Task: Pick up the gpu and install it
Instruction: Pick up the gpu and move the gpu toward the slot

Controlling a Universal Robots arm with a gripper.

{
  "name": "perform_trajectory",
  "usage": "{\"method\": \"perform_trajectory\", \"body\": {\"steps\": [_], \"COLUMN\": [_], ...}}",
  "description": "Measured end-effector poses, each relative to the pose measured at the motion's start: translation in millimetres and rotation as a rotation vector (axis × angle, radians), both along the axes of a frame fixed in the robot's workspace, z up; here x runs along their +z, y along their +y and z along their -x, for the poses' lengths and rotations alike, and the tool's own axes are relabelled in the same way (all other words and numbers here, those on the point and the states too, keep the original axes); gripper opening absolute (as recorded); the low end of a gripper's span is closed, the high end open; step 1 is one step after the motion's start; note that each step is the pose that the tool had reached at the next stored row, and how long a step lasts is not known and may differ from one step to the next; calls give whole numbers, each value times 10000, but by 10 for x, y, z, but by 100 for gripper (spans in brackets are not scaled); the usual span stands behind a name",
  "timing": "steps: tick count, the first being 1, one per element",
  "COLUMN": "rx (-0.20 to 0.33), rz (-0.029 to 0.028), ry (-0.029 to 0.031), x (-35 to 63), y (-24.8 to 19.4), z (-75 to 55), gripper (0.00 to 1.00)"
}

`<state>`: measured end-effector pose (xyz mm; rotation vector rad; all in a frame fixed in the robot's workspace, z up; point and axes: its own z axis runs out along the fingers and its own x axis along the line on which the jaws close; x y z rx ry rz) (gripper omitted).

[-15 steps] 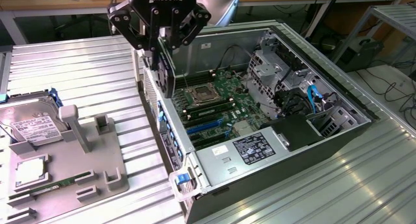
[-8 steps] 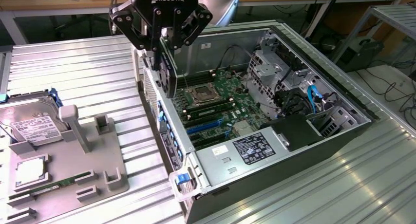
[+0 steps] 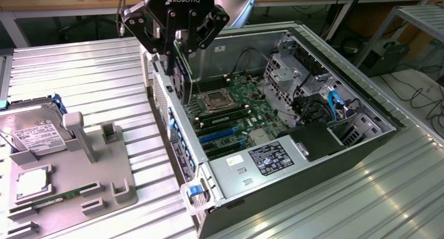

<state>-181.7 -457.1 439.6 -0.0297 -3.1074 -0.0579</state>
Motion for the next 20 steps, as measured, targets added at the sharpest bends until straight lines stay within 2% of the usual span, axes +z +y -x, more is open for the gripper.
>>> {"method": "perform_trajectory", "body": {"steps": [20], "rx": [1], "rz": [0], "ry": [-40], "x": [-37], "y": [0], "z": [-66], "gripper": [27]}}
